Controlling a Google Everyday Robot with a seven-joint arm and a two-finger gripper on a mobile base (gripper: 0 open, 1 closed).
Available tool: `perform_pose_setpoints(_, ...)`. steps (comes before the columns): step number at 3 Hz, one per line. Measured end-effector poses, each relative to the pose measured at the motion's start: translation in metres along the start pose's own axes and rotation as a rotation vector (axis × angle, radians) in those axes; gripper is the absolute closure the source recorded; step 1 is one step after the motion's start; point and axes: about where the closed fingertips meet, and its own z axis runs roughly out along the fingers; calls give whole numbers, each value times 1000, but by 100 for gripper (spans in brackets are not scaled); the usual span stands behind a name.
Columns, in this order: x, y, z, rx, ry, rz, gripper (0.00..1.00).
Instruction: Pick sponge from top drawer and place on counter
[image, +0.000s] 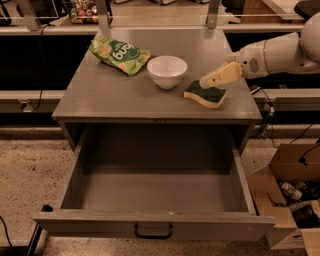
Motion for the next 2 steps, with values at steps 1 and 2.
perform_pose_setpoints(1,1,9,-16,-29,14,-91,0)
perform_pose_setpoints(2,6,28,-40,-7,20,-212,0)
